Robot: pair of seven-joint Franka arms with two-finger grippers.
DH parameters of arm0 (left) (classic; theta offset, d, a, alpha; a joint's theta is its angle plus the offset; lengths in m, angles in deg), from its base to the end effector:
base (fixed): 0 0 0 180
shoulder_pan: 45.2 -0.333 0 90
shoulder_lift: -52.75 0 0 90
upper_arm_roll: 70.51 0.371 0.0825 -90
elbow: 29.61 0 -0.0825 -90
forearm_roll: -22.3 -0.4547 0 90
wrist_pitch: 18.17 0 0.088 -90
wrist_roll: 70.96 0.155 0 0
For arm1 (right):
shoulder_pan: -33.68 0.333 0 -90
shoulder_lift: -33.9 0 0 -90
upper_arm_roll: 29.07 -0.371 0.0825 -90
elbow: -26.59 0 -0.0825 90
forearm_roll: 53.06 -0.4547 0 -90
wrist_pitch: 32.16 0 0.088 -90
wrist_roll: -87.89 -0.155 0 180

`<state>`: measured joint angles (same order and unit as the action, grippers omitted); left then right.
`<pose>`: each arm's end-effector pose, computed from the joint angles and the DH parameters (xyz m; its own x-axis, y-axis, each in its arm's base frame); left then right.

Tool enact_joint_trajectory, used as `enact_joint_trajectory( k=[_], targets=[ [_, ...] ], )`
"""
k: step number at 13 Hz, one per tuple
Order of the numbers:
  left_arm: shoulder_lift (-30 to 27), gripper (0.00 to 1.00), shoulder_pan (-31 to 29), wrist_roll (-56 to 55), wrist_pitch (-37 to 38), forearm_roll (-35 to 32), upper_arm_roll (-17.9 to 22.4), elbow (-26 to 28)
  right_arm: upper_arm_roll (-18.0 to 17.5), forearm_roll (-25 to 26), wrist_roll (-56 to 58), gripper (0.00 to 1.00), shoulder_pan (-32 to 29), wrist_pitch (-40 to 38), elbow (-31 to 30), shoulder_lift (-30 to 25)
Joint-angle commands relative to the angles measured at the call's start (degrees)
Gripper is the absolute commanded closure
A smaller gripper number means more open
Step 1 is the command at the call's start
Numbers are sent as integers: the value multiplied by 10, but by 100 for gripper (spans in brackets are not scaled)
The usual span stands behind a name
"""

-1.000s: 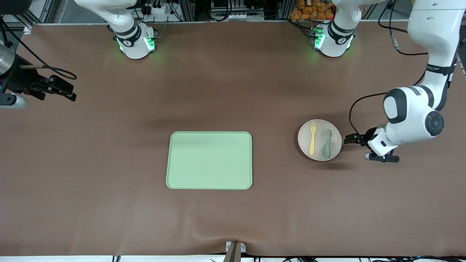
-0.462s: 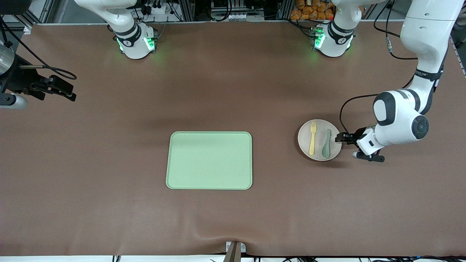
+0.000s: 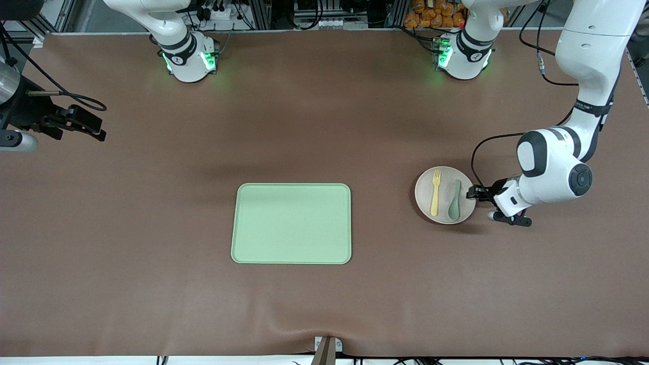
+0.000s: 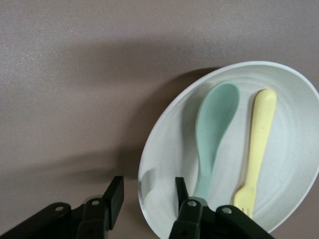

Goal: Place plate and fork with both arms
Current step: 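Close the left gripper on the plate rim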

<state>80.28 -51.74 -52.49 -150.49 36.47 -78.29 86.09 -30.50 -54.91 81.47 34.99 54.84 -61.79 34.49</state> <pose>0.6419 -0.0295 0.1448 0.9774 -0.1657 -0.1313 -0.1268 -0.9565 0.2628 0.6211 0.0348 0.6359 0.9973 -0.0625 -0.0378 -0.0636 -0.9976 -0.0285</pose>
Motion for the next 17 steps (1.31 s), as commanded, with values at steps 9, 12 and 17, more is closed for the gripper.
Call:
enact_joint_trajectory(
  k=[9,12,17],
  targets=[
    [17,88,-3,24,-21,14,-5,1,-1,-10,4,0,-3,2,-7,-8],
    [17,97,-1,24,-22,13,-5,-1,-1,-10,4,0,-4,3,-7,-9],
    [18,100,3,24,-22,13,-5,-4,-1,-10,4,0,-4,2,-7,-9]
  ],
)
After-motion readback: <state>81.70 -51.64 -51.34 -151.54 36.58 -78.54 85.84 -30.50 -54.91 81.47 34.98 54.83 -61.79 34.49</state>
